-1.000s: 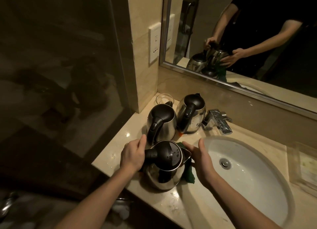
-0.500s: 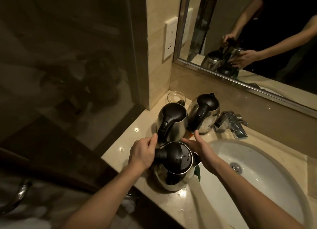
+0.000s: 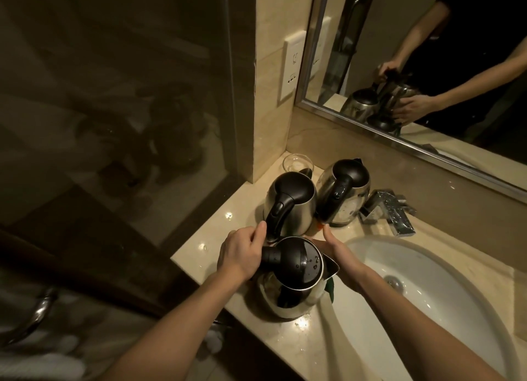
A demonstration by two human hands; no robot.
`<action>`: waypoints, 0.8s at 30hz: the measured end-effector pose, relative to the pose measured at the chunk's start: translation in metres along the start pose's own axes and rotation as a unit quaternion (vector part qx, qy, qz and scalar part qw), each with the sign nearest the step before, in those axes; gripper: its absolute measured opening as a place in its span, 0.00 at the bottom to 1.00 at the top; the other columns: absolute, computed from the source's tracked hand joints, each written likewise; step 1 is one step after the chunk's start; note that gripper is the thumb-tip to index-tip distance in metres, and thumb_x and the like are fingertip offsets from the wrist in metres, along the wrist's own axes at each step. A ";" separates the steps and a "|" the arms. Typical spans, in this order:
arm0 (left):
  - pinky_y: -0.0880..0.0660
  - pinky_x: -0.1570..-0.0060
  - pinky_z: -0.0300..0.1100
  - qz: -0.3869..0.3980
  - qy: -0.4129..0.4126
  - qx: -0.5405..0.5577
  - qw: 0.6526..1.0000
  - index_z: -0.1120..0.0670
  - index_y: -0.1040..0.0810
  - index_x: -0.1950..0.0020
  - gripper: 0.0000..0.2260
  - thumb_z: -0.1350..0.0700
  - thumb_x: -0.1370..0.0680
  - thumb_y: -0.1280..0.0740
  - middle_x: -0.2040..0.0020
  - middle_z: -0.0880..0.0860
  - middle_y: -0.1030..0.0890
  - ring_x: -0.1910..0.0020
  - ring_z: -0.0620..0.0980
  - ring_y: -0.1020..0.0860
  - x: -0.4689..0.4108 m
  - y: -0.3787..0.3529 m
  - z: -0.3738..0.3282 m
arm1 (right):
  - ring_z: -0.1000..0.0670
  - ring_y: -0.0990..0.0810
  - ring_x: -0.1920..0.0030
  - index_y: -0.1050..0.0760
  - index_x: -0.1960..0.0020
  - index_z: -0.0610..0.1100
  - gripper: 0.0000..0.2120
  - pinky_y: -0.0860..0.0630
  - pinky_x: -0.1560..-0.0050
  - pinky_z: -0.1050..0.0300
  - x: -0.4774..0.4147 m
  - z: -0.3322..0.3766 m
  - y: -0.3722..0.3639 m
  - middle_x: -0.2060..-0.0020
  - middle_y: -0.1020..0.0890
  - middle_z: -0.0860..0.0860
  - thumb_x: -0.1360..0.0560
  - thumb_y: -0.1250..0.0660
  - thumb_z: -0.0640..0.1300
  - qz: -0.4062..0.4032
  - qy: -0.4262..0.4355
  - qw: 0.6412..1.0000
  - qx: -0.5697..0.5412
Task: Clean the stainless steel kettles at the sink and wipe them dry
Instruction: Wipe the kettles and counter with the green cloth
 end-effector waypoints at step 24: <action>0.39 0.70 0.38 -0.063 0.161 -0.054 0.983 0.48 0.28 0.65 0.23 0.40 0.17 0.51 0.68 0.47 0.25 0.68 0.41 0.28 0.043 -0.002 0.006 | 0.49 0.32 0.33 0.27 0.35 0.52 0.28 0.42 0.30 0.43 0.074 -0.030 -0.009 0.33 0.28 0.49 0.23 0.51 0.67 -0.234 0.101 0.955 -0.153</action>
Point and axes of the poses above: each hand's wrist, its own x-axis away from the middle knuckle, its own y-axis out of the back of the hand, z = x × y, the point moved 7 cm from there along -x, towards the middle knuckle
